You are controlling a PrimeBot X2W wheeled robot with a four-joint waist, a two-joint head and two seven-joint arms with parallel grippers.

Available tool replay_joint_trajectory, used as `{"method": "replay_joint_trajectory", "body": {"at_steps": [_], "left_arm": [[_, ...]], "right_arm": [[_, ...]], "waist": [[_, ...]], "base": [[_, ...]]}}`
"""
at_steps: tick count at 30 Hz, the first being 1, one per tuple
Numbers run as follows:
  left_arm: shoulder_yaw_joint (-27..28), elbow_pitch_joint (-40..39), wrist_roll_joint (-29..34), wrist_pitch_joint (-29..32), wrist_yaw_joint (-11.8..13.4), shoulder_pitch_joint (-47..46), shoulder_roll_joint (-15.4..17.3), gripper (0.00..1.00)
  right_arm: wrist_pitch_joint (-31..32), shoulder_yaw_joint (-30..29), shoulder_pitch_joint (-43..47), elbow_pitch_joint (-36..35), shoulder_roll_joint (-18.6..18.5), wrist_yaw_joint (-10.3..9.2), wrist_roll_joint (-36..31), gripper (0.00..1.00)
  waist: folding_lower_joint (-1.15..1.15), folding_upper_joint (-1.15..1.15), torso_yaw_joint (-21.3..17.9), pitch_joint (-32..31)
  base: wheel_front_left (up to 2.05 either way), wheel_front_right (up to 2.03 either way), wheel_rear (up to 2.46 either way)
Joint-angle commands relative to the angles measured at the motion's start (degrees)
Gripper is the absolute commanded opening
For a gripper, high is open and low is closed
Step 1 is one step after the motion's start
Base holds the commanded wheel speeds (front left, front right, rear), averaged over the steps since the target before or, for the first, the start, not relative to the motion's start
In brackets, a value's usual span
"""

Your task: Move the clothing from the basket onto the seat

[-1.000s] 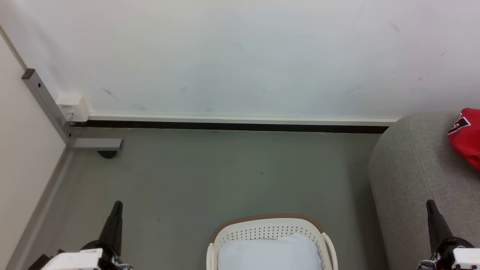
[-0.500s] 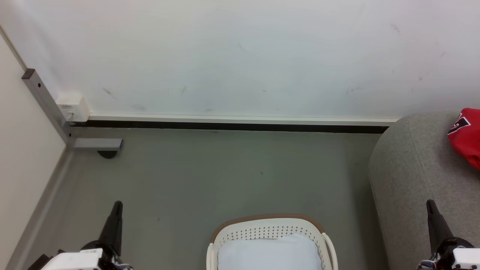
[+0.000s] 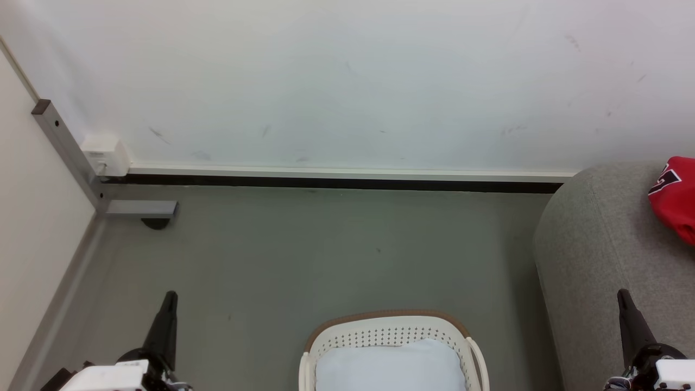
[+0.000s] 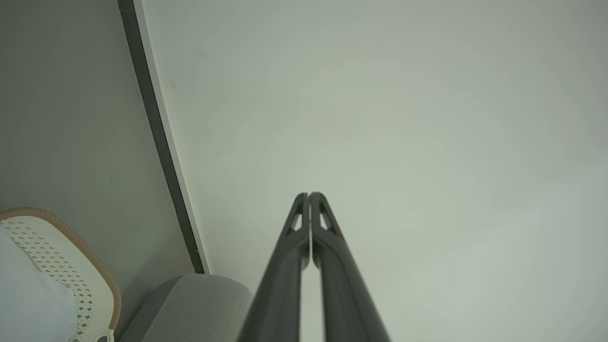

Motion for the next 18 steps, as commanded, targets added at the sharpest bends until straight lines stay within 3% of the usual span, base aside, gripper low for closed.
{"method": "replay_joint_trajectory", "body": {"at_steps": [1,18], "left_arm": [[0.09,-0.2,-0.78,0.19,-0.27,-0.5,0.41,0.0],[0.09,-0.19,-0.77,0.18,-0.27,-0.5,0.41,0.0]], "right_arm": [[0.18,-0.26,-0.72,-0.27,0.03,-0.12,-0.55,0.0],[0.19,-0.26,-0.72,-0.27,0.02,-0.12,-0.55,0.0]], "waist": [[0.0,0.0,0.0,0.0],[0.0,0.0,0.0,0.0]], "base": [[0.0,0.0,0.0],[0.0,0.0,0.0]]}}
